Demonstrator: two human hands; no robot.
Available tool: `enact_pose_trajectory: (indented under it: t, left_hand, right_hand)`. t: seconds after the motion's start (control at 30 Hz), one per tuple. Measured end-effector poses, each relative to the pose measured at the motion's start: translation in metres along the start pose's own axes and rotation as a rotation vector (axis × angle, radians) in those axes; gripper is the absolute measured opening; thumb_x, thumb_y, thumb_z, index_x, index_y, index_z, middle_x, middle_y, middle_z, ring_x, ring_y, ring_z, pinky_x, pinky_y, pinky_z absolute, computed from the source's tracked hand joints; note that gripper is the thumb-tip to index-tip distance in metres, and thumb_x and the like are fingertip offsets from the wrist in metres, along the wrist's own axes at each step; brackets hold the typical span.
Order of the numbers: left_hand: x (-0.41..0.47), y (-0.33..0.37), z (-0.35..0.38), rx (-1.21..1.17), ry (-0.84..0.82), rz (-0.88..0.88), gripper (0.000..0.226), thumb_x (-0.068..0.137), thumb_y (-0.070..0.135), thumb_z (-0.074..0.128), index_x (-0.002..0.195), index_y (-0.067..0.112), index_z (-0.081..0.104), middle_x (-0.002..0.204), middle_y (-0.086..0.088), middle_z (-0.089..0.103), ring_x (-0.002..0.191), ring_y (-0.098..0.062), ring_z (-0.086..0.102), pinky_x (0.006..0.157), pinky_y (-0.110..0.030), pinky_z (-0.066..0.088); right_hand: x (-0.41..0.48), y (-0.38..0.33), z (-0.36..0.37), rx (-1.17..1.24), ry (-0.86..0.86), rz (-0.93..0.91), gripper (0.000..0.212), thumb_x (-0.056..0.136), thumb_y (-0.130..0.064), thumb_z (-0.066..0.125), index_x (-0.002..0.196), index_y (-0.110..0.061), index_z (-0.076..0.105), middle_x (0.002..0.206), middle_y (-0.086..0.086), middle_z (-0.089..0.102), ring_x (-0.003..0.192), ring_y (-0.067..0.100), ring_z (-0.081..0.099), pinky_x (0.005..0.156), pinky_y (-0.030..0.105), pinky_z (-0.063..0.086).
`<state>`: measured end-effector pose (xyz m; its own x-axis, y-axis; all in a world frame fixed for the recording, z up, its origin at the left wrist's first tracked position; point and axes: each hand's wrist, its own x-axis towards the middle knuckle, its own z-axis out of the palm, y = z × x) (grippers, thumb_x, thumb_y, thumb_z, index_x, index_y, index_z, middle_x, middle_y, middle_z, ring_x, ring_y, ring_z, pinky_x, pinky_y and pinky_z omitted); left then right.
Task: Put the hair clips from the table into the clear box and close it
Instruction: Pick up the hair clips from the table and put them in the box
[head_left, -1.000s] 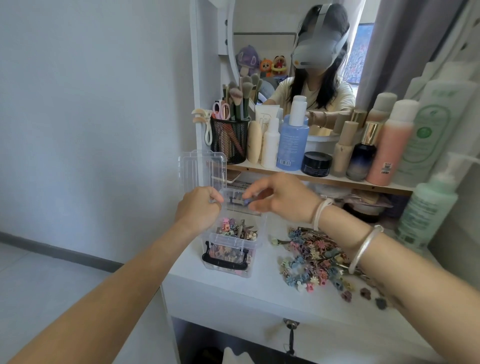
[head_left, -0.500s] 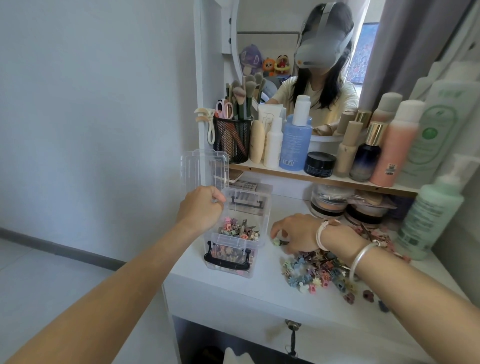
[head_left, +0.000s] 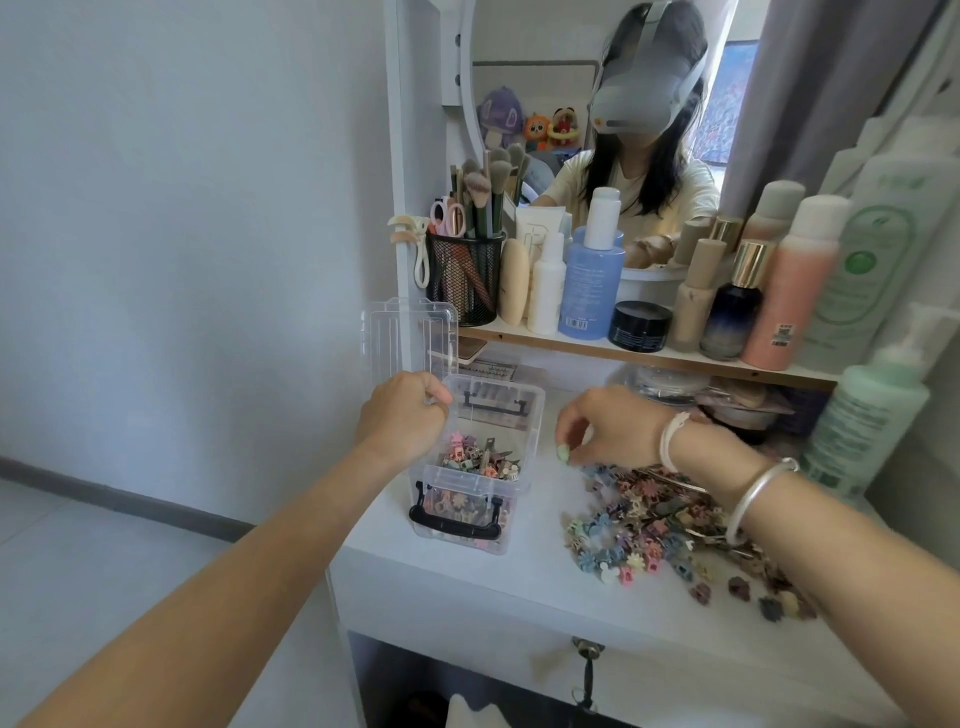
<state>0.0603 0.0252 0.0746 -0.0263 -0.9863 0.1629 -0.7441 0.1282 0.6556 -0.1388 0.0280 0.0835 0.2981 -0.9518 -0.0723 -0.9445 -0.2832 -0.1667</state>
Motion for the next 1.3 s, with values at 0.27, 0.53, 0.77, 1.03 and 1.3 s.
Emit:
enact_pose_trajectory:
  t: [0.27, 0.53, 0.77, 1.03, 1.3]
  left_hand:
    - [-0.001, 0.008, 0.006, -0.009, -0.004, 0.011, 0.025, 0.091, 0.005, 0.046, 0.107, 0.010, 0.065, 0.132, -0.006, 0.057, 0.125, -0.025, 0.048, 0.101, -0.032, 0.037]
    - [-0.002, 0.009, 0.007, -0.011, -0.003, 0.007, 0.024, 0.091, 0.004, 0.046, 0.107, 0.010, 0.064, 0.130, -0.006, 0.057, 0.124, -0.025, 0.048, 0.101, -0.032, 0.037]
    - [0.000, 0.013, 0.009, -0.003, 0.007, -0.001, 0.025, 0.091, 0.004, 0.045, 0.108, 0.009, 0.064, 0.131, -0.006, 0.057, 0.123, -0.025, 0.049, 0.100, -0.032, 0.039]
    - [0.001, 0.014, 0.012, -0.006, 0.004, -0.002, 0.026, 0.091, 0.005, 0.045, 0.109, 0.009, 0.064, 0.134, -0.007, 0.055, 0.124, -0.026, 0.048, 0.101, -0.034, 0.038]
    - [0.001, 0.014, 0.012, -0.008, 0.005, 0.002, 0.025, 0.092, 0.006, 0.046, 0.109, 0.009, 0.063, 0.132, -0.007, 0.056, 0.124, -0.027, 0.049, 0.101, -0.035, 0.038]
  right_hand:
    - [-0.002, -0.042, -0.030, 0.144, 0.226, -0.201, 0.018, 0.083, -0.015, 0.065, 0.100, -0.012, 0.068, 0.099, -0.001, 0.068, 0.073, 0.000, 0.052, 0.068, 0.009, 0.038]
    - [-0.010, -0.012, -0.023, 0.271, 0.242, -0.035, 0.022, 0.086, -0.016, 0.060, 0.108, -0.013, 0.062, 0.110, 0.002, 0.063, 0.075, 0.009, 0.057, 0.075, 0.019, 0.043]
    - [0.006, 0.021, 0.024, -0.042, -0.234, 0.155, 0.065, 0.087, -0.025, 0.058, 0.144, -0.025, 0.025, 0.144, 0.008, 0.039, 0.128, 0.025, 0.043, 0.106, 0.032, 0.036]
    - [0.015, 0.017, 0.032, -0.059, -0.126, 0.069, 0.022, 0.084, -0.007, 0.056, 0.104, -0.014, 0.064, 0.116, 0.006, 0.064, 0.102, 0.024, 0.061, 0.087, 0.030, 0.048]
    - [0.006, 0.019, -0.007, 0.223, 0.196, 0.032, 0.013, 0.085, -0.005, 0.059, 0.086, -0.013, 0.068, 0.086, -0.003, 0.065, 0.067, 0.005, 0.057, 0.076, 0.016, 0.045]
